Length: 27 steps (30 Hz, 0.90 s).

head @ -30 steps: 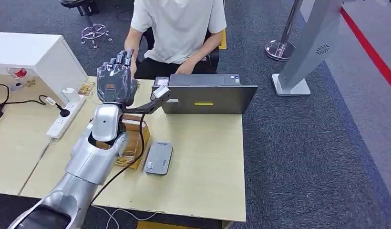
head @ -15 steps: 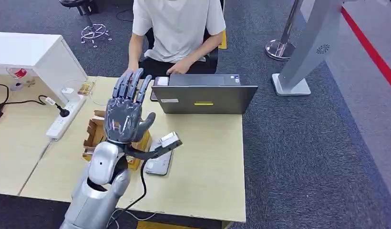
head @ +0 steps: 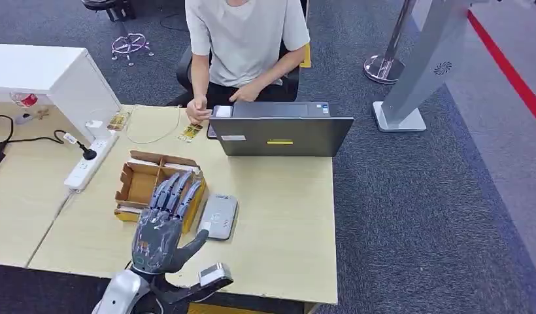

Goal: Pass the card to the sensor for recognition and then transmit it.

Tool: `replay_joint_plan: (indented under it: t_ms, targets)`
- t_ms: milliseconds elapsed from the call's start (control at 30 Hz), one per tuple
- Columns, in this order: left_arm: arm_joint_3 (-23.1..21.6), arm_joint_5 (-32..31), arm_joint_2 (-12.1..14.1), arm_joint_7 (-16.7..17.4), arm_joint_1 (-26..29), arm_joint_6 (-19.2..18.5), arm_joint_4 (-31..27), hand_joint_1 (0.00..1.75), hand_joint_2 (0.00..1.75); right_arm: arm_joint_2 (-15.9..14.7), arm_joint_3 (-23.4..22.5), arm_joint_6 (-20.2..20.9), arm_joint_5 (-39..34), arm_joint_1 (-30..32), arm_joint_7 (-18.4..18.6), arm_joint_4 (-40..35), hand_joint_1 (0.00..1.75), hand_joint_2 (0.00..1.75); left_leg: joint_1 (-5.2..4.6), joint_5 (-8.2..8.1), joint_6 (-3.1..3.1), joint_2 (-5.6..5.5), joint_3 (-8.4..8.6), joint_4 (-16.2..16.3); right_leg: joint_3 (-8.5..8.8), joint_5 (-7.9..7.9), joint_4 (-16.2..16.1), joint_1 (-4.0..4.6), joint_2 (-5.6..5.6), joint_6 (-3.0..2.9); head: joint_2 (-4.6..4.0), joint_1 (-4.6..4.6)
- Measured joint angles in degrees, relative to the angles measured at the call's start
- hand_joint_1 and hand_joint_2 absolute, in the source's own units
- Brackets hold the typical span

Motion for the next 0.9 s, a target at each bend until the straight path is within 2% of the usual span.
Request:
replay_joint_plan:
  t_ms: [433, 600, 900]
  targets:
    - [1.66, 1.42, -0.02, 0.0, 2.49, -0.74, 3.84, 0.0, 1.75, 0.2, -0.02, 0.02, 0.2, -0.05, 0.0, 0.31, 0.0, 1.75, 0.01, 0.0, 0.0, -0.02, 0.01, 0.0, 0.02, 0.0, 0.0, 0.0, -0.06, 0.0, 0.0, 0.0]
    - [4.17, 1.07, -0.33, 0.0, 1.95, -1.07, 5.37, 0.0, 1.75, 0.2, 0.0, 0.09, 0.41, -0.06, 0.07, 0.33, 0.0, 1.75, 0.01, 0.01, 0.0, -0.02, 0.02, 0.01, 0.02, 0.01, 0.0, 0.0, -0.06, 0.0, 0.0, 0.0]
    - [10.1, -4.35, -2.1, 1.75, -1.66, -1.03, 9.22, 0.0, 1.75, 0.17, 0.79, 0.28, 0.68, -0.34, 0.68, 0.39, 0.0, 1.75, 0.0, 0.01, 0.0, -0.02, 0.03, 0.01, 0.03, 0.02, 0.0, 0.0, -0.06, -0.01, 0.0, 0.0]
